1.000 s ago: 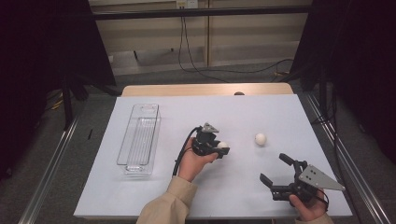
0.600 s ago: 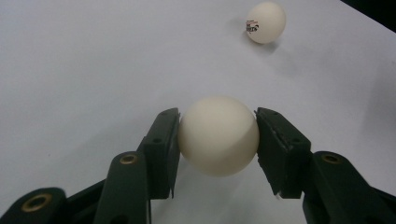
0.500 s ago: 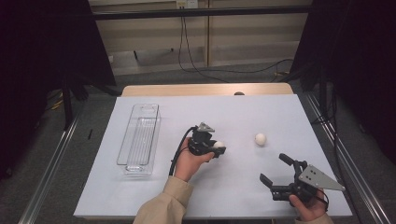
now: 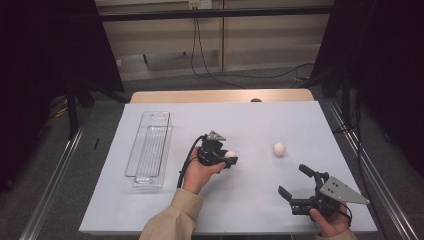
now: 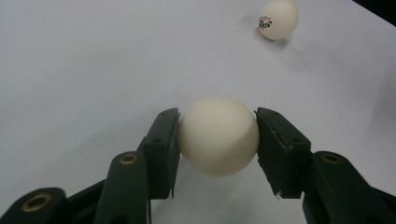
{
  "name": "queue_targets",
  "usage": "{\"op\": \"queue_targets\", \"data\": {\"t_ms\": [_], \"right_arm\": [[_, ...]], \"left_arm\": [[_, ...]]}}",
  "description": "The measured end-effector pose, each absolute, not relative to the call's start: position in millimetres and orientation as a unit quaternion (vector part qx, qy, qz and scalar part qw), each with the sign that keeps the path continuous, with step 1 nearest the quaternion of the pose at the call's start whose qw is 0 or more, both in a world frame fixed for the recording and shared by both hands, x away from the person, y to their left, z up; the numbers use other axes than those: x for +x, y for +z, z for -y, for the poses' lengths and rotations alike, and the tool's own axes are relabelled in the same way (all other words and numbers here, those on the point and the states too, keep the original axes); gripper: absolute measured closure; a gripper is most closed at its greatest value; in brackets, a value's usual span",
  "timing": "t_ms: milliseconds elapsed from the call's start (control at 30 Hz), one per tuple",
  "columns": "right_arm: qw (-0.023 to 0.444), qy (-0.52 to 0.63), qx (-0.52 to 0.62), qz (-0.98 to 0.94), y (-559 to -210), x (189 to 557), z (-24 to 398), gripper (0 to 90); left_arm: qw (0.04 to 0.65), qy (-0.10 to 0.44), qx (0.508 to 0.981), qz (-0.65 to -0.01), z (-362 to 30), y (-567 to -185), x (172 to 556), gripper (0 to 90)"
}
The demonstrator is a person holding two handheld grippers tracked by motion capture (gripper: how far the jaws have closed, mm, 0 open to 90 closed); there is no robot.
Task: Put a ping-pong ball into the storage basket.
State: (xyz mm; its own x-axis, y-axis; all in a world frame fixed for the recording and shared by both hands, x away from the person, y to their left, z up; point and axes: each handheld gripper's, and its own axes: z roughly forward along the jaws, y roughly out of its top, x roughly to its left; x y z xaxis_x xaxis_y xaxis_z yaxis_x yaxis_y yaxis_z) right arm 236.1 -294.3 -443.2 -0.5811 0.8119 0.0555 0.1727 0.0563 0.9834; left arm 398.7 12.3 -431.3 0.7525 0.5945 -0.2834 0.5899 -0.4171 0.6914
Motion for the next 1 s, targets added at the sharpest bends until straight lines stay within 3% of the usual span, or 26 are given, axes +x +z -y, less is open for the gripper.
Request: {"op": "queue_targets", "data": {"t_ms": [1000], "right_arm": [[0.274, 0.583, 0.366, -0.672, -443, 236, 294, 1.4]], "left_arm": [[0.403, 0.013, 0.838, -0.369, -33, -425, 403, 51.2]]}}
